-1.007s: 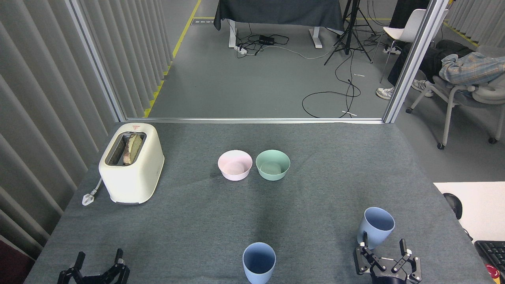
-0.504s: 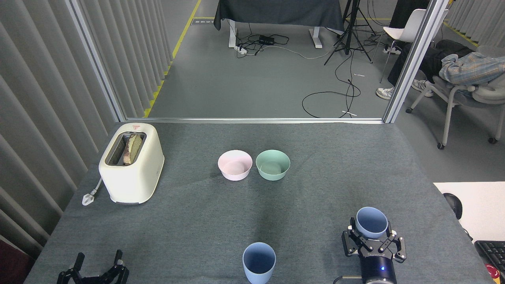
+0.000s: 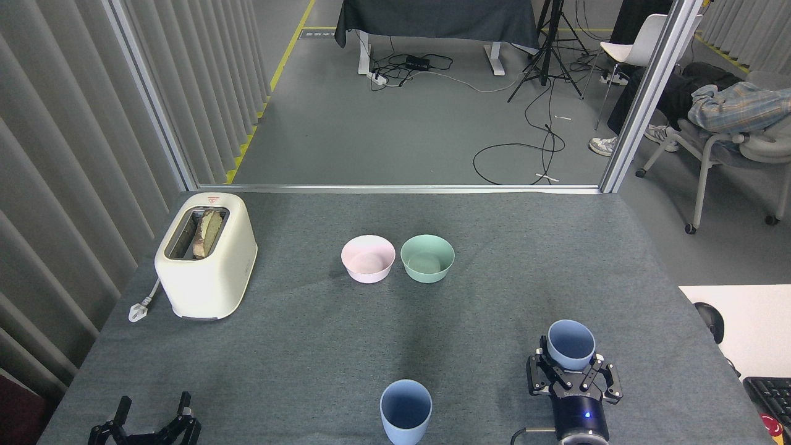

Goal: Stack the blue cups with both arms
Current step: 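Lift the held cup and carry it above the first blue cup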

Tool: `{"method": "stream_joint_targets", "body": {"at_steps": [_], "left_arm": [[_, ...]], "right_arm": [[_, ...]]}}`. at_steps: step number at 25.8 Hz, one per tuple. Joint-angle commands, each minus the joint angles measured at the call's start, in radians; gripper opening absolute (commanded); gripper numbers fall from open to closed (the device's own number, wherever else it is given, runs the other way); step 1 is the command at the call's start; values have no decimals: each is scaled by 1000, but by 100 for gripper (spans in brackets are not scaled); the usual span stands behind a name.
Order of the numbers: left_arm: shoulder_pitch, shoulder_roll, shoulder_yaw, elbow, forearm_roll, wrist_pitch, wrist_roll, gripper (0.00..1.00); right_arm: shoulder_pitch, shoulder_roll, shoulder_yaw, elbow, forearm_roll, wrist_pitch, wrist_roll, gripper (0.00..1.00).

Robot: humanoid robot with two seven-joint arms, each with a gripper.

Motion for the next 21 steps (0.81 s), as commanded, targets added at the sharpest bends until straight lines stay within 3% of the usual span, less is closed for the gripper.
{"method": "stream_joint_targets", "body": {"at_steps": [1, 5, 8, 11, 16, 21], "left_arm": [[1, -1, 0, 0, 0, 0, 1, 100], [11, -6, 0, -3, 0, 2, 1, 100], [13, -7, -2, -3, -1, 0, 1, 100], [13, -7, -2, -3, -1, 2, 1, 100], [13, -4, -2, -5, -1, 0, 1, 100], [13, -4, 0, -8, -1, 0, 1, 100]], "right_arm": [[76, 1, 21, -164, 6, -11, 1, 41], [199, -24, 106, -548, 13, -79, 13, 41], [260, -4, 219, -719, 72, -112, 71, 41], [283, 65, 317, -756, 164, -146, 102, 40], [340, 185, 371, -775, 299, -181, 125, 40], [398, 205, 382, -770, 369, -184, 130, 40]]}}
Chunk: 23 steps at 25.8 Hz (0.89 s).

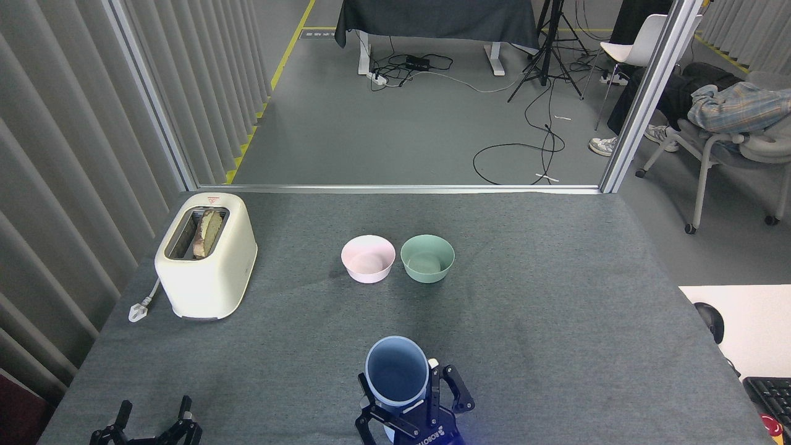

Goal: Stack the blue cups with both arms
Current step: 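Lift the held cup and carry it above the first blue cup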

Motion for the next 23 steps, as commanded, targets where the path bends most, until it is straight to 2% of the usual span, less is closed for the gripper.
{"method": "stream_joint_targets", "body": {"at_steps": [1, 4, 9, 14, 23], "left_arm": [[0, 0, 0, 0, 0, 1, 0, 100], [2, 0, 1, 0, 0, -1, 0, 100], [2, 0, -1, 0, 0, -2, 0, 100], [0, 3, 1, 1, 0, -4, 0, 100], [0, 8, 1, 9, 0, -5, 0, 100]], "right_arm": [[46, 15, 1, -1, 39, -1, 11, 40], [60, 10, -8, -1, 39, 8, 44, 40], [61, 16, -90, 8, 30, 18, 67, 41], [25, 18, -105, 37, 28, 18, 75, 40], [20, 42, -101, 65, 30, 18, 74, 40]]}}
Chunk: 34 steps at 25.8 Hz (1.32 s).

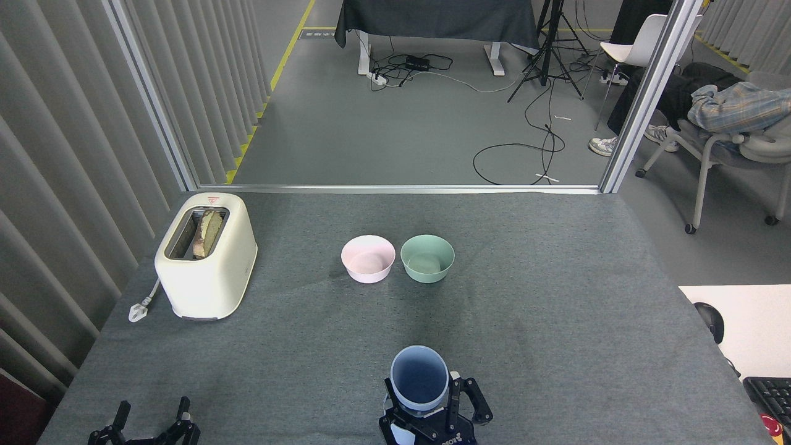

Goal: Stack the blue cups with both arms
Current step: 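Lower the held cup into the first cup and open the right gripper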

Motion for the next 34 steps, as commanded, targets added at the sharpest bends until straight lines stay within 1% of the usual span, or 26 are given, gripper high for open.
{"method": "stream_joint_targets", "body": {"at_steps": [1, 6, 16, 19, 20, 21, 22, 23, 30, 34], "left_arm": [[0, 1, 0, 2, 0, 1, 1, 100], [-1, -1, 0, -1, 0, 1, 1, 100], [-1, 1, 0, 0, 0, 1, 3, 100], [-1, 1, 0, -1, 0, 1, 3, 100], [-1, 1, 0, -1, 0, 1, 3, 100], [-1, 1, 0, -1, 0, 1, 3, 100], [-1, 1, 0, -1, 0, 1, 3, 100], [-1, 1, 0, -1, 0, -1, 3, 100], [-4, 2, 0, 0, 0, -1, 3, 100], [-4, 2, 0, 0, 0, -1, 3, 100]], "right_arm": [[-7, 11, 2, 4, 1, -1, -1, 40], [-22, 11, 7, 3, 1, -4, -1, 41], [-11, 14, 16, 4, 2, -5, -3, 41], [-11, 14, 16, 4, 4, -5, -3, 43], [-10, 14, 16, 4, 4, -5, -3, 47], [-11, 14, 16, 4, 4, -5, -4, 56], [-11, 14, 16, 4, 4, -5, -4, 75], [-13, 14, 16, 4, 4, -5, -7, 100], [-19, 17, 16, 3, 2, -20, -7, 100], [-34, 29, 7, -11, 1, -8, -12, 100]]}}
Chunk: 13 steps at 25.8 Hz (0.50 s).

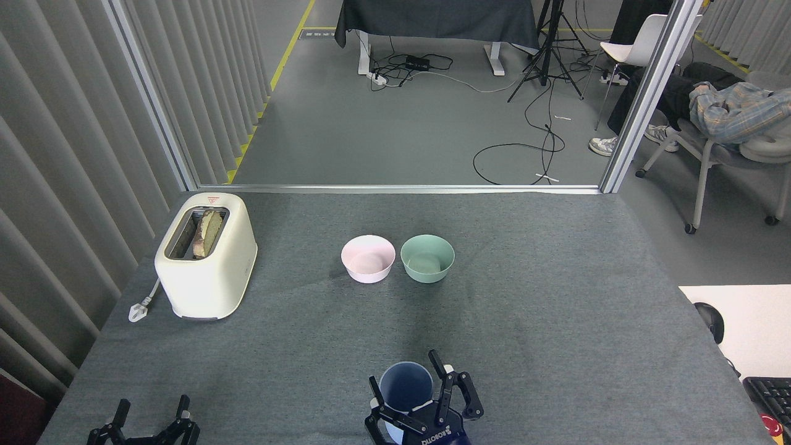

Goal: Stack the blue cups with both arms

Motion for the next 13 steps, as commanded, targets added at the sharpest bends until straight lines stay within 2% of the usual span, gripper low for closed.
{"method": "stream_joint_targets", "body": {"at_steps": [1, 3, 6, 10, 13], "left_arm": [[0, 0, 0, 0, 2, 0, -1, 100], [-3, 0, 0, 0, 0, 0, -1, 100], [-3, -1, 0, -6, 2, 0, -2, 100], [3, -3, 0, -7, 2, 0, -1, 100], [4, -3, 0, -9, 2, -1, -1, 100]], "right_arm": [[-23, 11, -14, -14, -1, 24, -2, 100], [-44, 6, -41, -14, -4, 99, -2, 100], [-15, -3, -202, -15, -23, 104, -4, 100], [115, -35, -361, -30, -75, 13, -62, 100], [206, -75, -473, -46, -138, -43, -122, 100]]}}
